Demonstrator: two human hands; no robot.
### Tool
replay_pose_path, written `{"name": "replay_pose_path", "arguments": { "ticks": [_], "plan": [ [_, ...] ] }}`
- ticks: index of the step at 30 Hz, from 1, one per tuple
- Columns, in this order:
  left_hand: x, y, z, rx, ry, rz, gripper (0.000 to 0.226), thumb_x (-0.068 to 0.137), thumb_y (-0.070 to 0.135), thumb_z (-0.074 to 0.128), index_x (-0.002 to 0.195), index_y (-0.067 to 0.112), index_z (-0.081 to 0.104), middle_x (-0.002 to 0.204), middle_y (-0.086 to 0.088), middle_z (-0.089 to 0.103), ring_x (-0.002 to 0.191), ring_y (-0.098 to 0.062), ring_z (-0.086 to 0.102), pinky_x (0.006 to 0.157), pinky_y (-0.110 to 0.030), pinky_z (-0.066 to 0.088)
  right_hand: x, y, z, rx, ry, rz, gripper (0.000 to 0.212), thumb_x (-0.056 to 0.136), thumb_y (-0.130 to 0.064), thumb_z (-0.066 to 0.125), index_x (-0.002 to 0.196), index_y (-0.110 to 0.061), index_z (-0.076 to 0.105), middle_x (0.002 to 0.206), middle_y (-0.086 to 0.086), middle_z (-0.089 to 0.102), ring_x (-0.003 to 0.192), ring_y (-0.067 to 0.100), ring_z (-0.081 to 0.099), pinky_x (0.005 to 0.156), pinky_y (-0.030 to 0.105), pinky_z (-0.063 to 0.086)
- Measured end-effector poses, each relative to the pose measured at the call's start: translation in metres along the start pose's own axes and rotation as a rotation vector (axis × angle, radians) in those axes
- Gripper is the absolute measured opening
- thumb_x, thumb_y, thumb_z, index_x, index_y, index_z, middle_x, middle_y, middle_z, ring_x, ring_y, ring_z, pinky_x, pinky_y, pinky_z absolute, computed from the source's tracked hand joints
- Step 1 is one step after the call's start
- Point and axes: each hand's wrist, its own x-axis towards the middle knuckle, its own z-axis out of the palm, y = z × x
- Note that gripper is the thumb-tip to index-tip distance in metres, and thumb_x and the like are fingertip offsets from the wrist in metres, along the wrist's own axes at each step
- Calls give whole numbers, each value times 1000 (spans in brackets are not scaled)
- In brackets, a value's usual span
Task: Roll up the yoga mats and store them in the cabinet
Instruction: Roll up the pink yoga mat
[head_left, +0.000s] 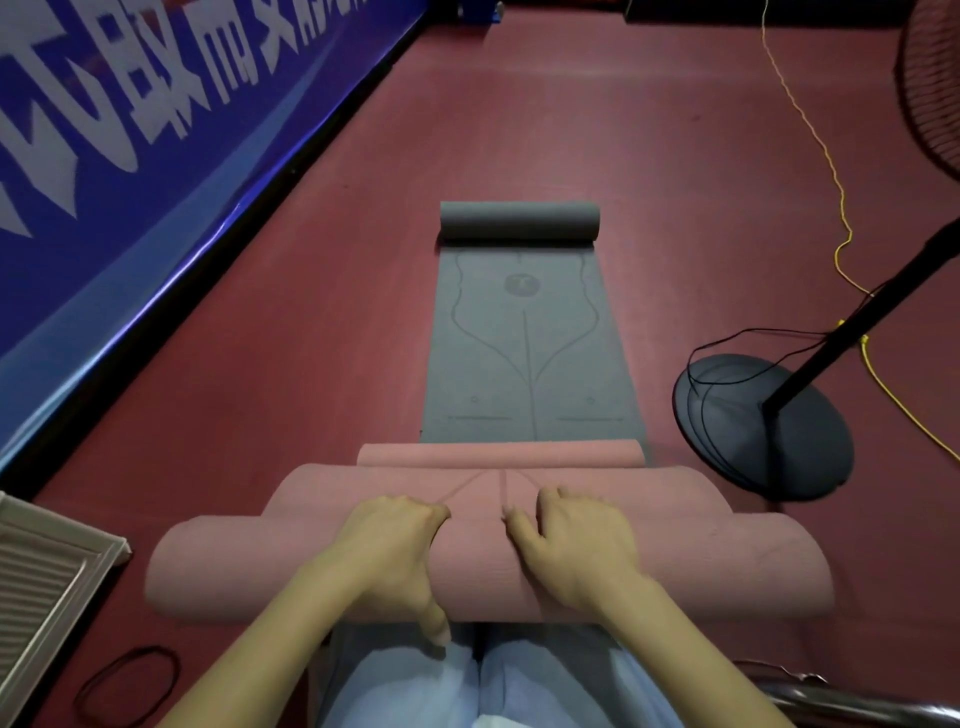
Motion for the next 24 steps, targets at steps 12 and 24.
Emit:
{"name": "replay_pose_path", "arguments": {
  "ticks": [12,24],
  "plan": [
    [39,-15,-13,-78,-102,69,126,30,82,81,143,36,51,111,13,39,105,-13,40,96,-34,46,-1,8,30,106,402,9,30,94,-45,43,74,-23,51,70,0,61,69,28,58,73,43,48],
    [20,-16,6,-64,344,153,99,57,84,62,143,36,51,123,18,46,111,-12,41,101,-32,38,34,13,8,169,112,70,32,97,-48,38,80,-22,46,96,7,71,93,33,62,82,39,36]
  ]
}}
